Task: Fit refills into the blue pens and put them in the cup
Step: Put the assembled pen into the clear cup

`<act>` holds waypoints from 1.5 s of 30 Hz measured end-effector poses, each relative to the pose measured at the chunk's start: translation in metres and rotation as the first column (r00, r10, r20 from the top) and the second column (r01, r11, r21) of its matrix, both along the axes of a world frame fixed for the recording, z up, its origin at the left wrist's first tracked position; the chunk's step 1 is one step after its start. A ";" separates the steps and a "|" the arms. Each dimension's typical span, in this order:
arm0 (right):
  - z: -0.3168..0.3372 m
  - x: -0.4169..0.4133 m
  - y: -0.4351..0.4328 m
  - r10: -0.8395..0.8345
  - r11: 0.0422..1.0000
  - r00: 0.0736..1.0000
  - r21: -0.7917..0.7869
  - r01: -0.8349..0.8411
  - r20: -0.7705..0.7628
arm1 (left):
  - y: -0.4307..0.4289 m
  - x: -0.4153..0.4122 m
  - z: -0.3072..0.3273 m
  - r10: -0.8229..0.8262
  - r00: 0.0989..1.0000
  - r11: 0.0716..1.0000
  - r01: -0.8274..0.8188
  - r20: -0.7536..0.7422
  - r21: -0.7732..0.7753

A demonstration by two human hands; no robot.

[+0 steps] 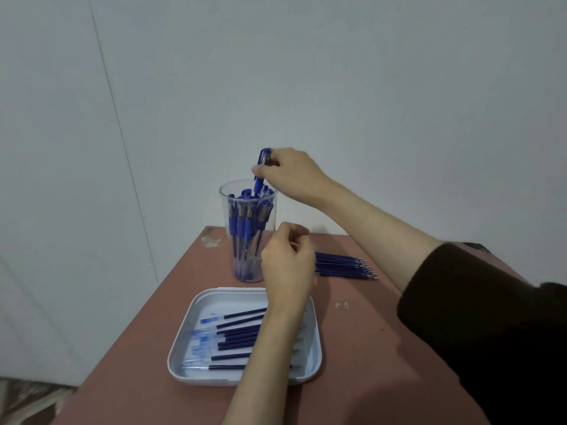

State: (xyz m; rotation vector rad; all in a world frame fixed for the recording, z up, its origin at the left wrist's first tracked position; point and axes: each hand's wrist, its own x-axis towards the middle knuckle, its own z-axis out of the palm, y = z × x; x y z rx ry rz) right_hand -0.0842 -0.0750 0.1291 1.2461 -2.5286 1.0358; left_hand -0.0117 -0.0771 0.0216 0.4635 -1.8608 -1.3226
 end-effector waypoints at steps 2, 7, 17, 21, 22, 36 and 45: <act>-0.006 0.000 -0.004 0.010 0.998 1.000 0.065 -0.011 0.020 | 0.000 0.000 0.000 0.000 1.000 1.000 0.000 0.002 -0.005; -0.015 0.000 -0.012 -0.010 0.976 1.000 0.217 0.012 -0.010 | 0.000 0.000 -0.001 -0.028 0.999 1.000 0.028 0.015 0.001; -0.016 -0.002 0.023 0.020 1.000 1.000 -0.024 -0.020 -0.017 | 0.002 -0.001 0.000 -0.043 0.998 0.999 0.044 0.037 -0.027; -0.027 -0.011 0.091 -0.063 0.998 0.996 0.011 0.062 0.064 | 0.006 -0.002 -0.003 -0.111 0.985 0.984 0.128 0.135 -0.121; -0.032 -0.017 0.109 -0.117 0.992 0.990 0.062 0.113 0.072 | 0.008 -0.002 -0.004 -0.140 0.976 0.972 0.167 0.166 -0.165; -0.069 -0.035 0.228 -0.571 0.612 0.820 0.689 0.389 0.044 | 0.016 -0.003 -0.008 -0.183 0.937 0.890 0.287 0.298 -0.355; -0.080 -0.012 0.199 -0.463 0.787 0.886 0.467 0.403 0.017 | 0.015 -0.003 -0.008 -0.289 0.931 0.916 0.336 0.222 -0.218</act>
